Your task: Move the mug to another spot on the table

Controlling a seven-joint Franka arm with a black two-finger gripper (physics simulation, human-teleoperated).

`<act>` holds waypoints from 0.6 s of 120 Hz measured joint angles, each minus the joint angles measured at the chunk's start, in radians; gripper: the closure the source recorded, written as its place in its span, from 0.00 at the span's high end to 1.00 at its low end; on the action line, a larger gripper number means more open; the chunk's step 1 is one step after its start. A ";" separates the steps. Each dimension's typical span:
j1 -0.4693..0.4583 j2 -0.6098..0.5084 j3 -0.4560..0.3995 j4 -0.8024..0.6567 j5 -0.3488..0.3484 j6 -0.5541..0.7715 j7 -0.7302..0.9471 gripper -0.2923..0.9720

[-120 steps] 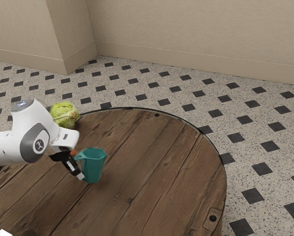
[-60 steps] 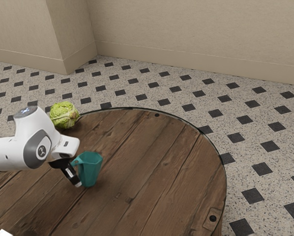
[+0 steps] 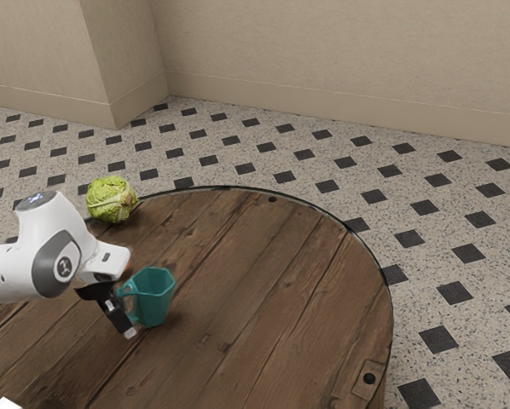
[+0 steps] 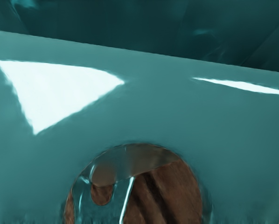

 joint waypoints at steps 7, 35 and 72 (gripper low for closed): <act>0.006 -0.007 0.020 -0.014 0.000 -0.002 0.003 0.74; 0.006 -0.011 0.031 -0.021 0.000 -0.003 0.013 0.76; 0.006 -0.063 0.069 -0.022 0.013 -0.045 0.025 0.77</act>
